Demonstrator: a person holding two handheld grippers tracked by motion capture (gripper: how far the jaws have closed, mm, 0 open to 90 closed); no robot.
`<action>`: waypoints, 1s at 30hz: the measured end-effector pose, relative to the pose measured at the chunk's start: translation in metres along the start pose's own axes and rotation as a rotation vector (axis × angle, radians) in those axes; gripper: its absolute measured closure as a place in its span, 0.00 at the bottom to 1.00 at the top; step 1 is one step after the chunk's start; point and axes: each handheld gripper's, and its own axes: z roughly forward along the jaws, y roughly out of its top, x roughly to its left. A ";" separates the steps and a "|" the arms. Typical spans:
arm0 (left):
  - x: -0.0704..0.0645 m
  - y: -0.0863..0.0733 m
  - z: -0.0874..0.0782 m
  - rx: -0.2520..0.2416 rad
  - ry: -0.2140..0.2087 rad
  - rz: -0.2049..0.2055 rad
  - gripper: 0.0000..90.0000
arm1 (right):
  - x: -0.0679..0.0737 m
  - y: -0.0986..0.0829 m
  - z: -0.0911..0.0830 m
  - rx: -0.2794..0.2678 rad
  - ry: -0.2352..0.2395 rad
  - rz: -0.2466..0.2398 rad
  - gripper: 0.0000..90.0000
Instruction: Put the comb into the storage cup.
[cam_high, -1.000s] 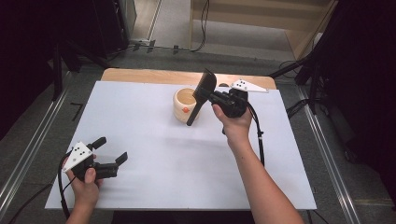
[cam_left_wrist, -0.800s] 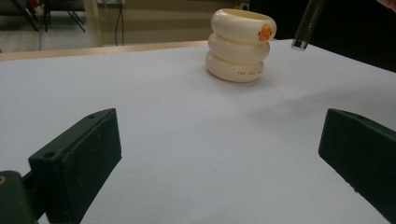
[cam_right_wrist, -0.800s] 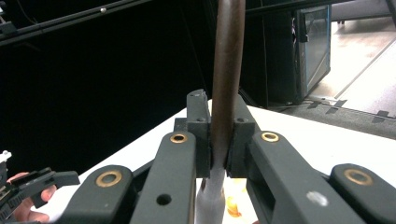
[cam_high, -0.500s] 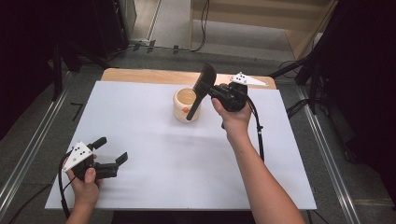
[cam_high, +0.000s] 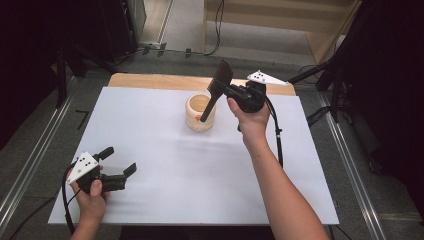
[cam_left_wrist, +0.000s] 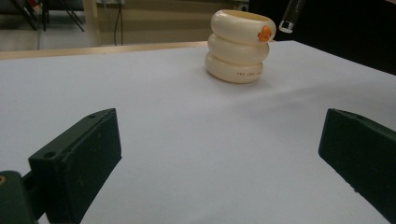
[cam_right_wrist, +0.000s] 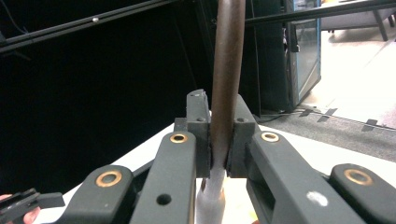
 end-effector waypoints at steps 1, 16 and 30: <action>0.000 0.000 0.000 -0.002 -0.002 0.000 0.00 | 0.000 0.000 0.001 -0.004 -0.001 -0.001 0.91; 0.000 0.000 0.000 -0.002 -0.009 -0.001 0.00 | -0.004 0.010 0.009 -0.019 -0.017 -0.005 0.91; 0.000 0.000 0.000 -0.003 -0.012 0.001 0.00 | -0.012 0.018 0.019 -0.044 -0.043 -0.006 0.91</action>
